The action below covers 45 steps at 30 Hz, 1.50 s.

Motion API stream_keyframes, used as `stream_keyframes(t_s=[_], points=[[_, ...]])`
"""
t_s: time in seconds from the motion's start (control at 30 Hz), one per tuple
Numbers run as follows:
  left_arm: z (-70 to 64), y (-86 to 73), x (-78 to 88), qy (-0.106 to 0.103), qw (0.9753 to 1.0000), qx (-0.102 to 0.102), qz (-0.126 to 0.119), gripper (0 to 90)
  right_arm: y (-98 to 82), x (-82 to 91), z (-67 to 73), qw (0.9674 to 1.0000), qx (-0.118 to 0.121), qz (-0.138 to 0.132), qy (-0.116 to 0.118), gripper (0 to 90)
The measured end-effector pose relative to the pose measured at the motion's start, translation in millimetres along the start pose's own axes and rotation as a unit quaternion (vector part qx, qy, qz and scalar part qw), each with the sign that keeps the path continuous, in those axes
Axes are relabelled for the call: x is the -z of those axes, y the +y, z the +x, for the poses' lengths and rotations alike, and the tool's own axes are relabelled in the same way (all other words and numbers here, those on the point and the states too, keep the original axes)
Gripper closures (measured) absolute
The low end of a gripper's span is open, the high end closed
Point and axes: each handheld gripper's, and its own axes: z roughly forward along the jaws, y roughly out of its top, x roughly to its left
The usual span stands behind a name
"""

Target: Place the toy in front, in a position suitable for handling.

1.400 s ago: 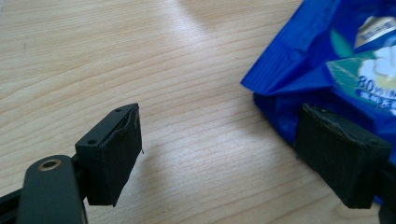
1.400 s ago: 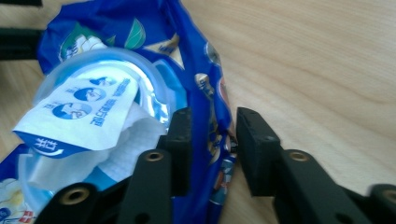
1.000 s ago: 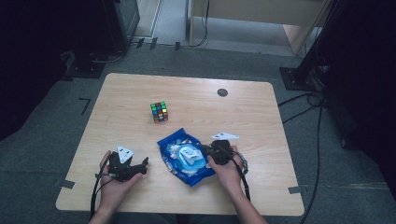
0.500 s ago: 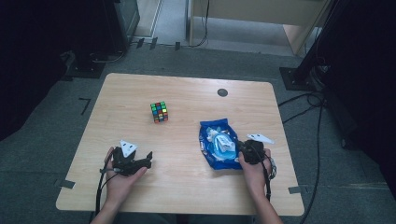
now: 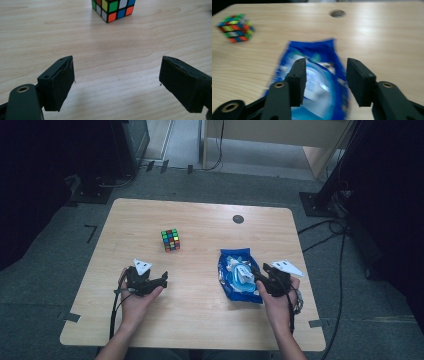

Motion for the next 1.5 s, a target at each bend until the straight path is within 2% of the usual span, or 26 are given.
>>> stream_keyframes(t_s=[0.03, 0.07, 0.13, 0.17, 0.27, 0.33, 0.37, 0.4, 0.43, 0.47, 0.63, 0.67, 0.77, 0.83, 0.87, 0.97, 1.0, 1.07, 1.1, 1.17, 1.2, 1.27, 1.3, 1.4, 1.43, 1.5], points=[[0.0, 0.0, 0.0, 0.0, 1.0, 0.0, 0.0, 13.0, 0.0, 0.0, 0.0, 1.0, 0.0, 0.0, 0.0, 48.8], [5.8, -4.5, 3.7, 0.005, 1.0, 0.0, 0.004, 12.9, 9.4, -5.1, 20.1, 0.9997, 0.013, -0.003, 0.023, 45.3], [14.0, -10.3, 9.5, 0.011, 0.9999, 0.002, 0.006, 12.9, 16.7, -15.7, 41.5, 0.9988, 0.02, -0.001, 0.045, 41.1], [14.0, -10.3, 9.5, 0.011, 0.9999, 0.002, 0.006, 12.9, 16.7, -15.7, 41.5, 0.9988, 0.02, -0.001, 0.045, 41.1], [31.5, -21.2, 23.0, 0.021, 0.9997, 0.003, 0.009, 12.9, 23.2, -39.6, 81.3, 0.996, 0.036, 0.013, 0.081, 31.8], [39.0, -26.6, 28.2, 0.026, 0.9996, 0.005, 0.012, 12.8, 24.4, -50.5, 99.9, 0.9947, 0.051, 0.018, 0.087, 27.3], [39.0, -26.6, 28.2, 0.026, 0.9996, 0.005, 0.012, 12.8, 24.4, -50.5, 99.9, 0.9947, 0.051, 0.018, 0.087, 27.3], [45.8, -32.6, 32.6, 0.031, 0.9994, 0.003, 0.015, 12.8, 25.3, -65.7, 121.8, 0.9931, 0.067, 0.028, 0.092, 23.1], [45.8, -32.6, 32.6, 0.031, 0.9994, 0.003, 0.015, 12.8, 25.3, -65.7, 121.8, 0.9931, 0.067, 0.028, 0.092, 23.1], [48.3, -34.8, 33.8, 0.035, 0.9993, 0.0, 0.017, 12.8, 26.6, -79.7, 138.7, 0.9921, 0.071, 0.037, 0.096, 20.3], [56.5, -40.8, 35.0, 0.042, 0.9988, -0.003, 0.025, 12.8, 29.9, -117.4, 169.9, 0.9899, 0.066, 0.06, 0.111, 15.1], [56.5, -40.8, 35.0, 0.042, 0.9988, -0.003, 0.025, 12.9, 29.9, -117.4, 169.9, 0.9899, 0.066, 0.06, 0.111, 15.1], [58.6, -43.0, 33.7, 0.034, 0.9988, 0.001, 0.035, 12.8, 32.5, -148.9, 187.9, 0.9916, 0.077, 0.053, 0.09, 15.0], [58.3, -43.5, 33.2, 0.033, 0.9988, -0.002, 0.036, 12.8, 33.1, -154.3, 190.1, 0.992, 0.077, 0.051, 0.087, 15.0], [57.1, -44.1, 32.5, 0.031, 0.9988, -0.003, 0.036, 12.8, 35.1, -171.0, 195.7, 0.9922, 0.078, 0.053, 0.081, 14.8], [56.2, -44.4, 32.0, 0.031, 0.9988, -0.007, 0.037, 12.9, 36.9, -185.4, 201.1, 0.9923, 0.069, 0.057, 0.085, 14.2], [55.1, -44.6, 31.4, 0.033, 0.9986, -0.012, 0.039, 12.9, 38.5, -199.3, 208.7, 0.9924, 0.064, 0.063, 0.085, 11.4], [54.3, -44.7, 31.1, 0.034, 0.9986, -0.015, 0.039, 12.9, 39.0, -204.3, 212.1, 0.9925, 0.062, 0.067, 0.081, 11.1], [53.6, -44.8, 30.9, 0.034, 0.9984, -0.02, 0.041, 12.9, 40.0, -218.9, 220.9, 0.9928, 0.061, 0.076, 0.07, 10.3], [53.4, -45.0, 30.7, 0.034, 0.9984, -0.022, 0.04, 12.9, 40.6, -228.5, 226.8, 0.9932, 0.064, 0.08, 0.056, 13.0], [53.4, -45.0, 30.7, 0.034, 0.9984, -0.022, 0.04, 12.9, 40.6, -228.5, 226.8, 0.9932, 0.064, 0.08, 0.056, 13.0], [53.8, -45.0, 30.9, 0.032, 0.9984, -0.021, 0.041, 12.9, 41.2, -236.2, 230.8, 0.9941, 0.066, 0.083, 0.025, 21.7], [53.9, -45.0, 30.9, 0.031, 0.9985, -0.02, 0.04, 12.9, 41.5, -237.3, 230.3, 0.9947, 0.064, 0.079, 0.009, 34.3], [53.9, -44.9, 30.8, 0.03, 0.9985, -0.022, 0.04, 12.9, 42.3, -235.3, 228.7, 0.9943, 0.067, 0.081, 0.017, 34.5], [53.2, -44.8, 30.5, 0.03, 0.9985, -0.024, 0.039, 12.9, 41.1, -229.0, 227.3, 0.9935, 0.073, 0.084, 0.022, 34.5], [52.8, -44.8, 30.3, 0.03, 0.9985, -0.025, 0.038, 12.9, 39.1, -216.8, 223.8, 0.9936, 0.065, 0.084, 0.04, 34.5]])
